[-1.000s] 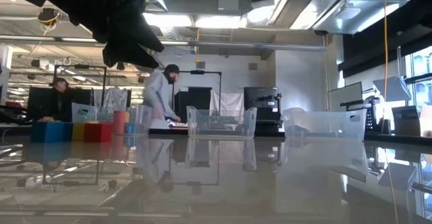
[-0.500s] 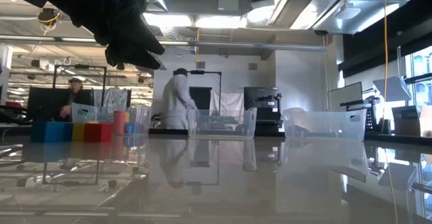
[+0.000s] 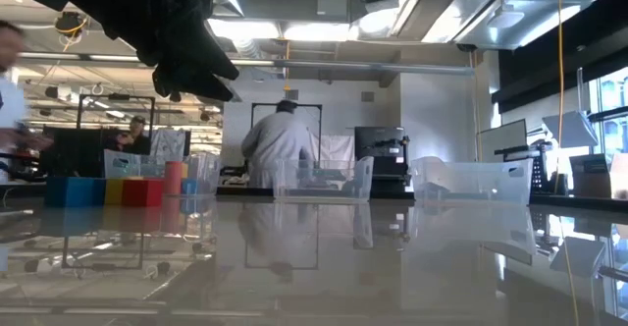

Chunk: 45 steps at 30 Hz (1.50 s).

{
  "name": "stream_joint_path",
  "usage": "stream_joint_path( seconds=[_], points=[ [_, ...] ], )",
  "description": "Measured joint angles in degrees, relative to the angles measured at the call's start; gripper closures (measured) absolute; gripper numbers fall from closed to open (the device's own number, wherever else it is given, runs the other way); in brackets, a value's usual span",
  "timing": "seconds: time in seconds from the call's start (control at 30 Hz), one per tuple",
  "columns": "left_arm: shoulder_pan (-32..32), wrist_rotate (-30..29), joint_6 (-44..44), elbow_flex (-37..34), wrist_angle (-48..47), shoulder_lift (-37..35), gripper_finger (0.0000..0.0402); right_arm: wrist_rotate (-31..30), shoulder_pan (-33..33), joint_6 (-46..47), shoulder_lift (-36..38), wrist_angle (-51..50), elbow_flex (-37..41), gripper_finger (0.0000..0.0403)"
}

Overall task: Sort blocks by size
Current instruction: Put the cylindrical green block into the left transparent bin

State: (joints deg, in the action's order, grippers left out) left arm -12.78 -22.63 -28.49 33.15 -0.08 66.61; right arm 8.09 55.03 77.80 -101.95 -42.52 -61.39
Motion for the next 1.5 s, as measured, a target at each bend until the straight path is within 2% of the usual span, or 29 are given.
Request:
stream_joint_path(
  seconds=[0.1,0.3,0.63,0.9,1.23,1.37,1.5],
  points=[
    [0.0,0.0,0.0,0.0,0.0,0.0,0.0183,0.1,-0.5,-0.7,-0.8,-1.5,0.0,0.0195],
    [0.0,0.0,0.0,0.0,0.0,0.0,0.0183,0.7,-3.1,-8.8,-1.1,-1.1,-0.1,0.0265],
    [-0.5,0.0,0.7,0.0,-0.2,0.0,0.0183,0.4,-10.6,-26.1,-0.8,-1.5,-0.2,0.0267],
    [-1.6,-0.1,2.1,0.3,-0.5,-1.7,0.0183,-8.5,-18.6,-43.8,-0.8,-7.8,-5.2,0.0267],
    [-1.6,-0.1,6.2,0.5,-1.1,-12.2,0.0183,-21.9,-29.7,-65.3,-0.8,-10.5,-11.9,0.0260],
    [-1.6,-0.1,8.4,0.6,-1.0,-16.5,0.0183,-30.1,-34.3,-73.1,-0.8,-8.2,-13.8,0.0259],
    [-1.6,-0.1,9.9,0.6,-0.9,-20.1,0.0183,-33.7,-39.1,-82.2,-0.8,0.7,-14.0,0.0258]
  ],
)
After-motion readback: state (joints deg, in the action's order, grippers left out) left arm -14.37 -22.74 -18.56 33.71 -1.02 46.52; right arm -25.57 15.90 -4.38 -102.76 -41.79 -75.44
